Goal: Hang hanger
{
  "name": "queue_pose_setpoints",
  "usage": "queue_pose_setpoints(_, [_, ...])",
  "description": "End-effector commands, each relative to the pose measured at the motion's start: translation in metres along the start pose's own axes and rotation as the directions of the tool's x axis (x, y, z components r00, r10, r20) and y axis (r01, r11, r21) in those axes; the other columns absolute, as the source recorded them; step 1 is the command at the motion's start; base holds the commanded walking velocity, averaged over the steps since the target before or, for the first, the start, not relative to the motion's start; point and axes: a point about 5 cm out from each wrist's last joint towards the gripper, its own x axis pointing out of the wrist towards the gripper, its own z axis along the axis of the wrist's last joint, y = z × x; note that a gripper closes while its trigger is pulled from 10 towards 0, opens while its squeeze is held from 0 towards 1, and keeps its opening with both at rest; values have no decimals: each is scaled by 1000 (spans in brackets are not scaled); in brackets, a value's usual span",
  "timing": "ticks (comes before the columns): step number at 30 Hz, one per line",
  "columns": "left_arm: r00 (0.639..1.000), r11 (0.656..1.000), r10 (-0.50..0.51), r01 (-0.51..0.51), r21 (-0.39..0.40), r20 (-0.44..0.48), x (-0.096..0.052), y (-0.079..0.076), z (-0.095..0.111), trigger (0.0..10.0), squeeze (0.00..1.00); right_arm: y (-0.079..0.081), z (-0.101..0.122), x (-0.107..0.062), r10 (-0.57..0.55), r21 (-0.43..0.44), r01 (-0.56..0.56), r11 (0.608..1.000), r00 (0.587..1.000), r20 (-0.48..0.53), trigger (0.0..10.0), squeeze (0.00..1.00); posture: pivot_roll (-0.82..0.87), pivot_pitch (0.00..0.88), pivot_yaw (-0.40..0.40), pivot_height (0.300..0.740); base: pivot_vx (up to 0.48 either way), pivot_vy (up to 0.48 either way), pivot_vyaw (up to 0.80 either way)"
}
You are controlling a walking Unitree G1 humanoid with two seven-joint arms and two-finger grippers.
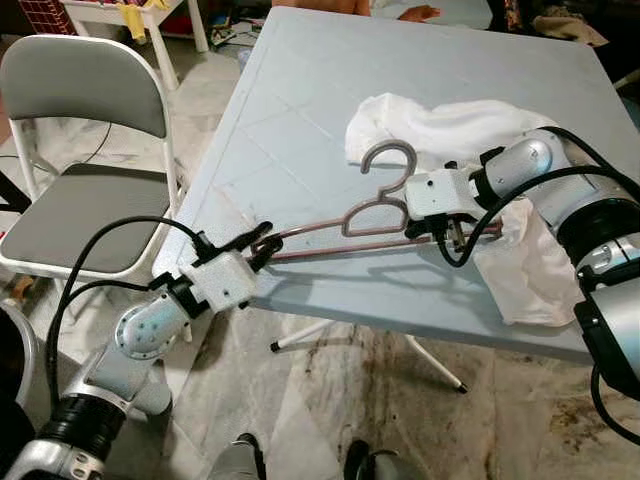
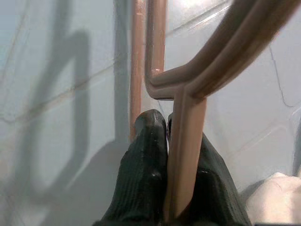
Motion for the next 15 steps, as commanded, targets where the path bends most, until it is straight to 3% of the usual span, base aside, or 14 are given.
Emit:
queue_pose_setpoints(1, [999,996,-26,29,-83,38,3,-8,8,10000,1000,1,-1,-1,-12,39,10,999,999,48,0,0,171,219,-27,740,0,0,0])
queue_pose_setpoints(4, [994,982,40,-21,-190,99,11,-15,20,10000,1000,2,-2,1,-79,96,67,993,989,125,0,0,169,218,-30,740,0,0,0])
queue_pose_setpoints(9, [984,968,154,-132,-214,89,12,-17,21,10000,1000,4,-6,1,-189,195,147,970,958,215,0,0,167,216,-32,740,0,0,0])
queue_pose_setpoints(12, [969,938,244,-224,-263,44,11,-18,19,10000,1000,10,-12,6,-289,278,213,937,919,270,0,0,163,215,-31,740,0,0,0])
queue_pose_setpoints(15, [965,932,262,-244,-268,32,11,-21,20,10000,1000,14,-15,10,-341,318,247,915,895,287,0,0,162,215,-33,740,0,0,0])
